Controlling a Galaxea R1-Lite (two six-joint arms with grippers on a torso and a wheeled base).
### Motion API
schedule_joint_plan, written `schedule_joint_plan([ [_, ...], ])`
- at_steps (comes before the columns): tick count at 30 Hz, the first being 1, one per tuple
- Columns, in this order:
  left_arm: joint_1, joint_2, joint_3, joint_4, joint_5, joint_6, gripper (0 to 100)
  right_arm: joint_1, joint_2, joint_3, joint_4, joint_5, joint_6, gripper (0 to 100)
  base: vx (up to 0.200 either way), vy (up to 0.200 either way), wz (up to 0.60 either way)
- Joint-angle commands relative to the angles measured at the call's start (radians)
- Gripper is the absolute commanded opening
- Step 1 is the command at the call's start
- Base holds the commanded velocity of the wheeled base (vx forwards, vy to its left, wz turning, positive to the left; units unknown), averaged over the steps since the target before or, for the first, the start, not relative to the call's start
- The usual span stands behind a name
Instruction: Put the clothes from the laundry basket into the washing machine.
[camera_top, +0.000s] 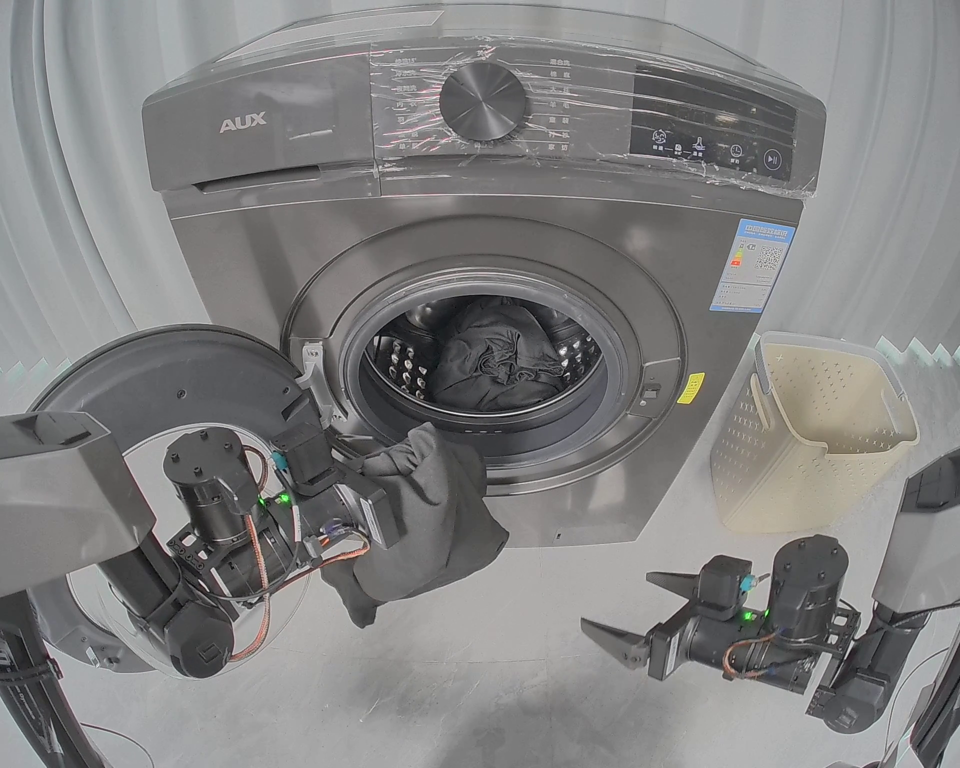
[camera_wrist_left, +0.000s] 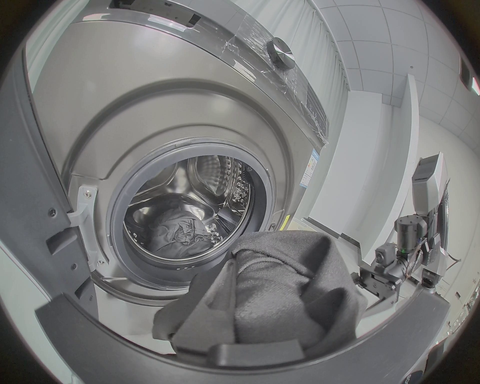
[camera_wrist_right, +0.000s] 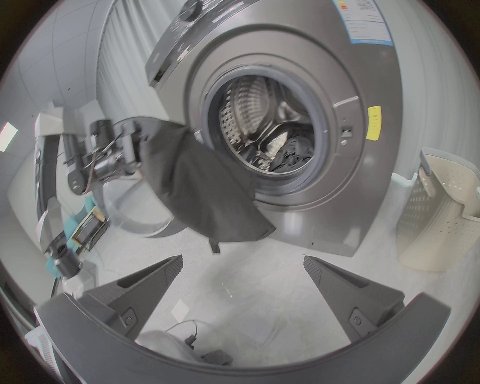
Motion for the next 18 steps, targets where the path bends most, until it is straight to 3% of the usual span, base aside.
schedule_joint_plan([
  [1, -0.003, -0.03, 0.026, 0.001, 0.021, 0.002, 0, -0.066, -0.015, -0.045, -0.002, 0.0, 0.017, 100, 0.0, 0.0, 0.0],
  [8, 0.0, -0.006, 0.021, 0.001, 0.041, 0.01, 0, -0.052, -0.015, -0.046, -0.003, 0.0, 0.052, 100, 0.0, 0.0, 0.0],
  [13, -0.005, 0.019, 0.024, 0.001, 0.042, 0.021, 0, -0.036, -0.017, -0.037, -0.002, -0.006, 0.052, 100, 0.2, 0.0, 0.0],
  [18, -0.006, 0.033, 0.02, 0.001, 0.057, 0.068, 0, -0.024, -0.011, -0.032, -0.002, -0.02, 0.054, 100, 0.04, 0.0, 0.0],
])
